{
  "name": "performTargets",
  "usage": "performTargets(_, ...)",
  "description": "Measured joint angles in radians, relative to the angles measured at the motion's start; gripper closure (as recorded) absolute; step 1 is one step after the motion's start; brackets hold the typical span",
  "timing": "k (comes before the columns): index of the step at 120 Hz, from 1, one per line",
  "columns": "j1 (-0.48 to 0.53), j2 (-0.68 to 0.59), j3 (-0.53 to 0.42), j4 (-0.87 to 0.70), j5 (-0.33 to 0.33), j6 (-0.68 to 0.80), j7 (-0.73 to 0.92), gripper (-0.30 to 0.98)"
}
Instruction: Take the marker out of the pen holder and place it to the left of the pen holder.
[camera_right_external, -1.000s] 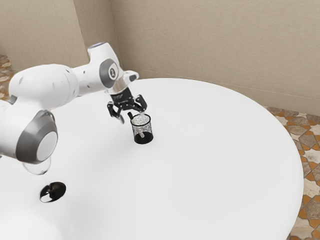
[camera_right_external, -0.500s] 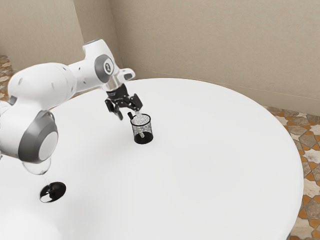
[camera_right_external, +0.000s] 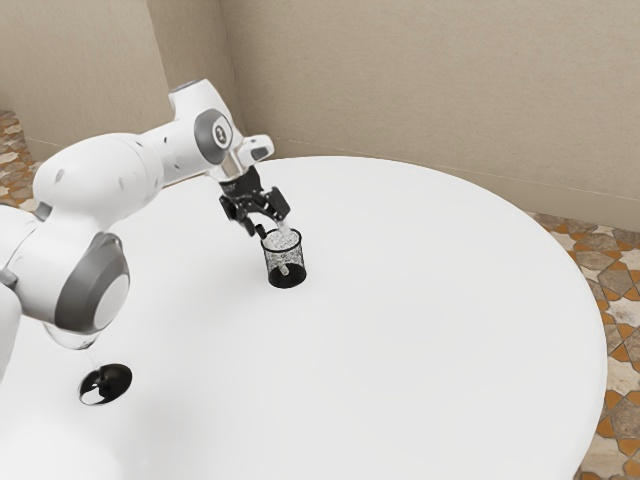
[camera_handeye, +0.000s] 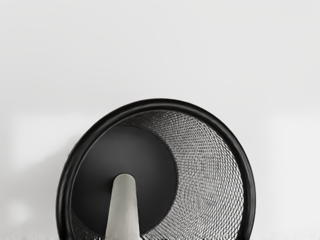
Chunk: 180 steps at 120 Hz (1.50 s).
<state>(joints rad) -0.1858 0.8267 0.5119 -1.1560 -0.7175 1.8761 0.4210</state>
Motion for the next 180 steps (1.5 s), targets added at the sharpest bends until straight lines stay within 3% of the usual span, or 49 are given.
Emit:
performTargets(42, -0.018, -0.032, -0.002, -0.041, 0.013, -0.018, 0.033, 0.01)
performTargets(63, -0.02, -0.04, 0.004, -0.044, 0.024, -0.033, 0.034, 0.35)
performTargets(79, -0.02, -0.044, 0.007, -0.045, 0.03, -0.044, 0.032, 0.51)
performTargets(136, -0.02, -0.065, 0.002, -0.052, 0.065, -0.062, 0.008, 0.7)
performTargets(148, -0.026, -0.134, 0.003, -0.094, 0.085, -0.061, 0.002, 0.73)
performTargets(161, -0.031, -0.321, 0.004, -0.231, 0.166, -0.056, -0.014, 0.75)
performTargets(180, -0.026, -0.386, 0.121, -0.329, 0.237, -0.039, -0.034, 0.76)
